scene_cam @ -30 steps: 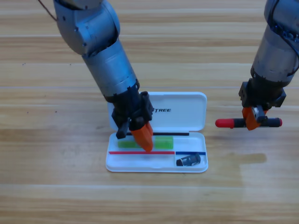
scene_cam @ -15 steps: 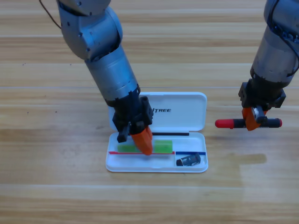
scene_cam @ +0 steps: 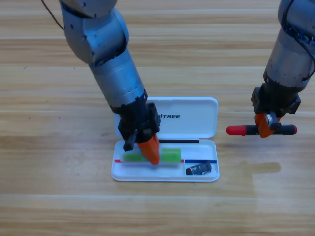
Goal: Clean up eraser and pencils
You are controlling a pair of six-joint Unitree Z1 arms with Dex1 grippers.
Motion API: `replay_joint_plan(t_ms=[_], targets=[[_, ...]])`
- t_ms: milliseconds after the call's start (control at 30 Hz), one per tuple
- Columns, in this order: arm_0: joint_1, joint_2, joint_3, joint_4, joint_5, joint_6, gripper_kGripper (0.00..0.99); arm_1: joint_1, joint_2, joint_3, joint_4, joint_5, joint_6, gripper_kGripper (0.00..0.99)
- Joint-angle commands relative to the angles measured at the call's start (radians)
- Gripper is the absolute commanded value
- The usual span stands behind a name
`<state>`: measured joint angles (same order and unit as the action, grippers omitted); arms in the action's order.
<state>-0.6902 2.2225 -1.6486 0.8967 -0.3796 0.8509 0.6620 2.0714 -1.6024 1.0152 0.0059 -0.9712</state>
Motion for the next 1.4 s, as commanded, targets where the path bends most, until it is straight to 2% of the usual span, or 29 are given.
replay_joint_plan(t_ms=[33,833,900,933,967,1400], targets=[[-0.023,0.019,0.029,-0.001,0.004,-0.019,0.000,0.028,-0.025,0.029,0.016,0.014,0.009,0.000],[-0.037,0.002,0.035,0.001,-0.004,-0.062,0.009,0.033,-0.033,0.033,0.016,0.009,0.012,0.000],[-0.037,0.000,0.040,0.001,-0.004,-0.065,0.736,0.033,-0.033,0.033,0.016,0.009,0.012,0.000],[-0.037,0.000,0.040,0.001,-0.004,-0.065,0.940,0.033,-0.033,0.032,0.016,0.009,0.012,0.000],[-0.037,0.000,0.041,0.002,-0.004,-0.067,0.988,0.034,-0.033,0.033,0.016,0.008,0.012,0.000],[-0.040,-0.007,0.043,0.002,-0.001,-0.079,0.990,0.044,-0.036,0.029,0.016,0.008,0.015,0.000]])
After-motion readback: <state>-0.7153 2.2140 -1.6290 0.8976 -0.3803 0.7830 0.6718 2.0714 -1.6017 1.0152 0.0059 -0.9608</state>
